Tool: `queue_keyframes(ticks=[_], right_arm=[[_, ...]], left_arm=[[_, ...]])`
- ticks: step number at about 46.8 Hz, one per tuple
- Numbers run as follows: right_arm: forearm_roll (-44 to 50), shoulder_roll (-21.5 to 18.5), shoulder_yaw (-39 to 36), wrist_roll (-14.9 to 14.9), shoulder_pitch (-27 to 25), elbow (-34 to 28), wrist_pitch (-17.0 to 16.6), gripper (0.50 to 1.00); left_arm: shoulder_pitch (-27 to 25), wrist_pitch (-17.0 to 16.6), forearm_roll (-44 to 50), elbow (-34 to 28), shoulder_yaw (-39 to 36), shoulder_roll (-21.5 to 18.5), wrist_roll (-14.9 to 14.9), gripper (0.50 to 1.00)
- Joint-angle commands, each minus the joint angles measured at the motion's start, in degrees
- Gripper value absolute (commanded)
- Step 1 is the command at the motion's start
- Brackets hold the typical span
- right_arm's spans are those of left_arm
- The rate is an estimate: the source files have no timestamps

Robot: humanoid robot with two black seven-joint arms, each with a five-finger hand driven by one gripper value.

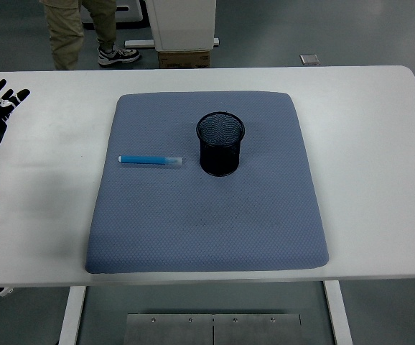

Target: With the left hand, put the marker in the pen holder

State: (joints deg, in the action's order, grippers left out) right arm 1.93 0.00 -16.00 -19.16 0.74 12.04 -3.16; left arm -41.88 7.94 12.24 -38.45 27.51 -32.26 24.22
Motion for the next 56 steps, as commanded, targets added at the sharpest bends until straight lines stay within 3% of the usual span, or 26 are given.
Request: queue_keyframes(ticks=[1, 16, 27, 33, 44, 56], right_arm=[[0.0, 0.0, 0.0, 0.0, 0.1, 0.0, 0.0, 1.000], [0.0, 0.0, 0.0, 0.0, 0.0, 0.0, 0.0, 1.000], [0.0, 0.0, 0.0, 0.0, 0.0, 0.0, 0.0, 1.000], [0.0, 0.0, 0.0, 0.0, 0.0, 0.0, 0.0, 1.000], [0.0, 0.0, 0.0, 0.0, 0.0, 0.0, 0.0, 1.000], [0.0, 0.0, 0.0, 0.0, 0.0, 0.0, 0.0, 1.000]], left_arm=[[-0.2, 0.2, -0.1, 0.1, 0.0, -0.1, 0.2, 1.000], [-0.5, 0.3, -0.5, 0.0, -0.1, 1.9, 0.1, 1.000], [-5.1, -0.7, -10.9, 0.0, -4.6, 2.5, -1.9, 1.000], [-9.9, -0.7, -12.6, -0.2, -13.9, 3.3, -3.3, 1.000], [-23.4, -0.2, -11.7, -1.7, -42.0, 3.0, -3.0, 1.000], [-33.6, 0.1, -9.4, -6.7, -58.0, 2.3, -2.8, 1.000]])
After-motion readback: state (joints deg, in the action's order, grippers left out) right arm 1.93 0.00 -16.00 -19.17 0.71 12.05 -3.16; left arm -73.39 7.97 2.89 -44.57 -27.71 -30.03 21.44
